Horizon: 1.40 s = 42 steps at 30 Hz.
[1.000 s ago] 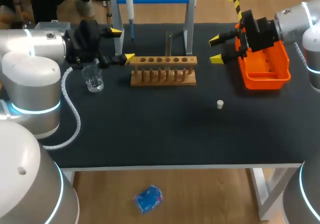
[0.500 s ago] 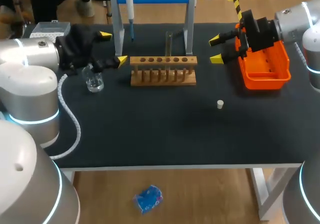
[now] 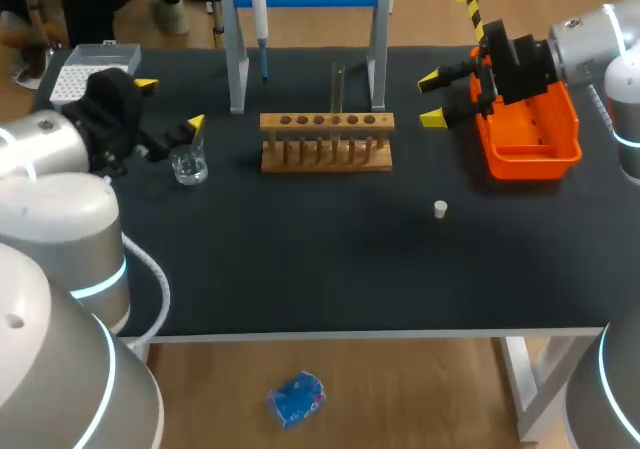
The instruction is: Invert the test tube, pick up the pipette, mount the tip to pipette, aspirate from beaker and dispense into the tube, eject the tip, return the pipette, and cap with the stopper.
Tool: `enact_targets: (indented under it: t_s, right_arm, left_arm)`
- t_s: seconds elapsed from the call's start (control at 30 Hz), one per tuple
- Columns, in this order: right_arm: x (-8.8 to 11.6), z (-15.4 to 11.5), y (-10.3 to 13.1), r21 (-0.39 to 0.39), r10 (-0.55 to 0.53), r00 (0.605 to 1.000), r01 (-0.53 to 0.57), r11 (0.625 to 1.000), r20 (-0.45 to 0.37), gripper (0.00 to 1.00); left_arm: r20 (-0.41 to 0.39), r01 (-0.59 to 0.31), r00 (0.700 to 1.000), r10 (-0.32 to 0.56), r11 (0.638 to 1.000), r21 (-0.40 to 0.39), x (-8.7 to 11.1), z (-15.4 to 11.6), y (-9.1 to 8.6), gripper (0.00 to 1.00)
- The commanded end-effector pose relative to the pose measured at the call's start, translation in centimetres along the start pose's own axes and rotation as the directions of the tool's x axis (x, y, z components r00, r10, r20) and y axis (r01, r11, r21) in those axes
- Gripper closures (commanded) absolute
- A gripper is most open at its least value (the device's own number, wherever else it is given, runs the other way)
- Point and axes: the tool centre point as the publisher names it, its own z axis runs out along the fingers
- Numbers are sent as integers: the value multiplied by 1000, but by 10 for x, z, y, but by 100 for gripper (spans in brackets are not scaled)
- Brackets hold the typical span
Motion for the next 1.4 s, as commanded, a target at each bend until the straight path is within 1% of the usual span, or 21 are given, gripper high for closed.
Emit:
enact_targets:
  t_s: [0.03,0.07,0.53,0.57,0.67,0.83,0.9,1.07,1.33,1.4]
  right_arm:
    - [0,0,0,2,0,1000,0,1000,0,0]
    - [0,0,0,2,0,1000,0,1000,0,0]
    - [0,0,0,2,0,1000,0,1000,0,0]
    - [0,0,0,2,0,1000,0,1000,0,0]
    - [0,0,0,2,0,1000,0,1000,0,0]
    - [0,0,0,2,0,1000,0,1000,0,0]
    - [0,0,0,2,0,1000,0,1000,0,0]
    - [0,0,0,2,0,1000,0,1000,0,0]
    - [0,0,0,2,0,1000,0,1000,0,0]
    - [0,0,0,2,0,1000,0,1000,0,0]
  left_arm:
    - [187,41,982,-42,999,6,4,-34,15,0]
    - [209,62,976,-62,998,8,5,-35,16,0]
    - [209,62,976,-62,998,8,5,-35,16,0]
    - [201,66,977,-68,998,19,2,-31,16,0]
    - [214,86,973,-91,996,31,-19,-26,20,0]
    - [276,106,955,-110,994,29,-53,-26,23,0]
    - [282,104,953,-108,994,30,-62,-26,24,0]
    - [333,120,936,-117,993,13,-89,-20,32,0]
    - [406,171,899,-163,985,17,-123,-11,45,0]
    - [418,171,895,-159,985,8,-130,-8,47,0]
